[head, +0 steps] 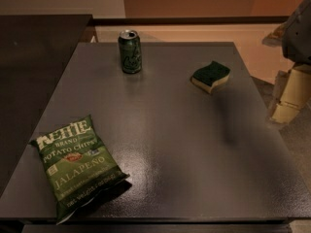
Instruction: Knock green can over
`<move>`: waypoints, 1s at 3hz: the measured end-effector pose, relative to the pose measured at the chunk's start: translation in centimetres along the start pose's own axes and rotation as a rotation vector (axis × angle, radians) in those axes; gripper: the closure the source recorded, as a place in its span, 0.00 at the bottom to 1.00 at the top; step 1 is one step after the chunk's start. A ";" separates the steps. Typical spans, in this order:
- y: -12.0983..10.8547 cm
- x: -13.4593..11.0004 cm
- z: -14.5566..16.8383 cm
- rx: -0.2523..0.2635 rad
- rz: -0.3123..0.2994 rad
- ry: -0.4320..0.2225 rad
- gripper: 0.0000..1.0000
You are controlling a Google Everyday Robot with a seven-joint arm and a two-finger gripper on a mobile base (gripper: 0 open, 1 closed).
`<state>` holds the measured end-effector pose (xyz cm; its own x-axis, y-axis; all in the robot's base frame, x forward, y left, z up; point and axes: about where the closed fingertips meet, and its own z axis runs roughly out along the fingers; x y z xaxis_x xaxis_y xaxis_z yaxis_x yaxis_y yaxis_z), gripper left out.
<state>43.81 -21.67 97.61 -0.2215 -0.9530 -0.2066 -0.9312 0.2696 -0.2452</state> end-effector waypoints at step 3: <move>-1.8 -2.3 1.1 0.012 -0.013 -0.052 0.00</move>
Offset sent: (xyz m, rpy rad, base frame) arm 0.0284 0.0212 -0.0018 0.0404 -0.0142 0.0278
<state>46.31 -19.82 97.50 -0.1936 -0.9482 -0.2517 -0.9305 0.2588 -0.2592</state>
